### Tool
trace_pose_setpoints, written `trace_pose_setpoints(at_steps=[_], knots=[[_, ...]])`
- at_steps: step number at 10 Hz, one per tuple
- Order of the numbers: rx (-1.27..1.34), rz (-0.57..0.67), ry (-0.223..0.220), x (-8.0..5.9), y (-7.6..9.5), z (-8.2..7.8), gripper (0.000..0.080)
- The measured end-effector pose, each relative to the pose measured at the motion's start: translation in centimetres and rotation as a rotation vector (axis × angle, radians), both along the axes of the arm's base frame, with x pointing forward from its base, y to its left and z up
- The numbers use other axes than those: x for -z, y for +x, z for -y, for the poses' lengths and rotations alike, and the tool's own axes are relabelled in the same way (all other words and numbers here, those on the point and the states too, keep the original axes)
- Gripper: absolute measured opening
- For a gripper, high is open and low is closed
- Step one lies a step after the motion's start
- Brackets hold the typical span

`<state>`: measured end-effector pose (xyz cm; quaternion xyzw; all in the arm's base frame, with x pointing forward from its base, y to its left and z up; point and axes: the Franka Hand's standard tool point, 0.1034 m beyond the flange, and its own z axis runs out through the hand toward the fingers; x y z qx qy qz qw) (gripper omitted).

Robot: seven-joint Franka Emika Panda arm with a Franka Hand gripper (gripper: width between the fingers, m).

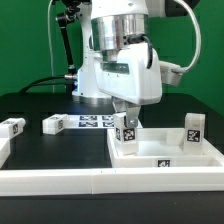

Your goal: Assemble square table

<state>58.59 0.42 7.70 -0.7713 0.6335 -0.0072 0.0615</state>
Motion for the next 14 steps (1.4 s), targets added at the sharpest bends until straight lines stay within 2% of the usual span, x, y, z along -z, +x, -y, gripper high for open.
trace_pose_setpoints(at_steps=[1,3,5,6,7,12,14], knots=[[0.087,-0.003,0.016,0.0,0.02,-0.05,0.0292],[0.111,-0.005,0.018,0.01,0.02,-0.1,0.0292],[0.047,0.0,0.012,0.01,0.02,-0.11,0.0534],[-0.024,0.006,0.006,-0.01,0.03,-0.09,0.0534],[-0.142,0.015,-0.008,-0.01,0.03,-0.12,0.0629],[-0.567,0.047,-0.054,0.0,-0.01,-0.29,0.0649],[-0.841,0.043,-0.111,-0.01,-0.04,-0.89,0.0649]])
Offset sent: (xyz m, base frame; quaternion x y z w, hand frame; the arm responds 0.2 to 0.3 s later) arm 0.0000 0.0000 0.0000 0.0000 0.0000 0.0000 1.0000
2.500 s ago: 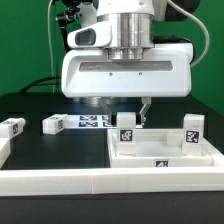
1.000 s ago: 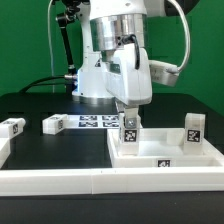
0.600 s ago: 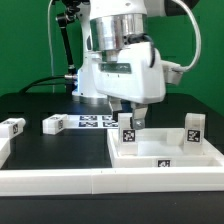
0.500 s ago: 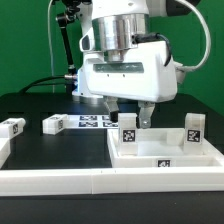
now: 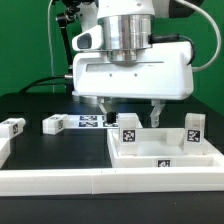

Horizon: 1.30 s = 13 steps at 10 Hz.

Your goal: Assemble square table

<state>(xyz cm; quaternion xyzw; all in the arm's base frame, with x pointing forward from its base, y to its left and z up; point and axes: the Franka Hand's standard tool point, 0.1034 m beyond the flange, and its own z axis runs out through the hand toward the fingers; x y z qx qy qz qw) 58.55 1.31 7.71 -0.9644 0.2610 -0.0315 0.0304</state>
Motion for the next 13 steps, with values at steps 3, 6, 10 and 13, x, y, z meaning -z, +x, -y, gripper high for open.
trace_pose_setpoints(at_steps=[3,6,10,13], knots=[[-0.324,0.011,-0.037,0.06,0.0,0.14,0.0649],[-0.502,0.017,-0.052,0.06,0.01,0.53,0.0649],[-0.534,0.018,-0.055,0.06,0.0,0.71,0.0391],[-0.512,0.017,-0.053,0.06,0.0,0.7,0.0289]])
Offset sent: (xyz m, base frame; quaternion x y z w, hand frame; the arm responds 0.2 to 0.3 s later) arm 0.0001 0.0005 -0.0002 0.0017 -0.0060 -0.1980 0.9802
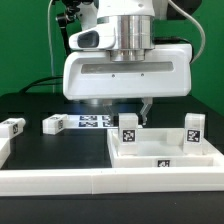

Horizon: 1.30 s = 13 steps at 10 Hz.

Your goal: Assemble square table

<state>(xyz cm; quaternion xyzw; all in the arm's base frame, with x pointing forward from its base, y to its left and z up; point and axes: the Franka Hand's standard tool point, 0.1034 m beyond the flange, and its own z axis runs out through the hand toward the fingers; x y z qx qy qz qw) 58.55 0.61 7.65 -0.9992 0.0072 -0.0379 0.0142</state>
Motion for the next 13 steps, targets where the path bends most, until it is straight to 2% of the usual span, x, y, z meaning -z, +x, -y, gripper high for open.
trace_pose_setpoints(at_steps=[1,5,8,11,13], knots=[[0.035,-0.001,0.003,0.0,0.0,0.0,0.0289],[0.6,-0.02,0.065,0.09,-0.15,-0.06,0.029],[0.99,-0.05,0.093,0.17,-0.24,-0.53,0.029],[1.261,-0.086,0.105,0.19,-0.41,-0.57,0.0291],[1.377,-0.095,0.129,0.22,-0.35,-0.54,0.0291]])
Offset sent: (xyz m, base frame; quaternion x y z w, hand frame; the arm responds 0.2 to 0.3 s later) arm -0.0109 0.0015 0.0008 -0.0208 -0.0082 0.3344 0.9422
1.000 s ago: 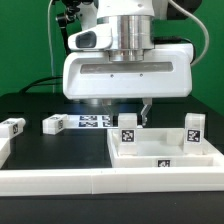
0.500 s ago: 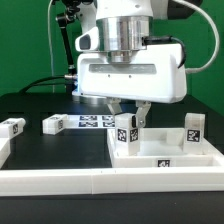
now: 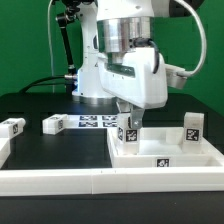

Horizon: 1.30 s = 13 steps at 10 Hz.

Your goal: Assemble square table

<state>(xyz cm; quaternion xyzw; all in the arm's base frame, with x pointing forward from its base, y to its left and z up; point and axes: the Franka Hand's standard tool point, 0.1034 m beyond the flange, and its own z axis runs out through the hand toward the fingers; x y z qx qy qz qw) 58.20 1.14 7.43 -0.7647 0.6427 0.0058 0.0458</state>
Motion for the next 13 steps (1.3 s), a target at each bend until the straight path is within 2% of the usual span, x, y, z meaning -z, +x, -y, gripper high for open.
trace_pose_setpoints(at_steps=[2,3,4,5,6,7,13], knots=[[0.084,-0.005,0.008,-0.01,0.01,0.02,0.0291],[0.115,-0.007,0.015,0.01,0.0,-0.13,0.0369],[0.14,-0.009,0.019,0.03,-0.01,-0.29,0.0504],[0.12,-0.008,0.019,0.03,-0.01,-0.3,0.0504],[0.062,-0.004,0.016,0.03,-0.02,-0.28,0.0618],[-0.032,0.002,0.012,-0.03,0.03,-0.13,0.064],[-0.509,0.045,-0.016,-0.16,0.23,-0.13,0.0649]])
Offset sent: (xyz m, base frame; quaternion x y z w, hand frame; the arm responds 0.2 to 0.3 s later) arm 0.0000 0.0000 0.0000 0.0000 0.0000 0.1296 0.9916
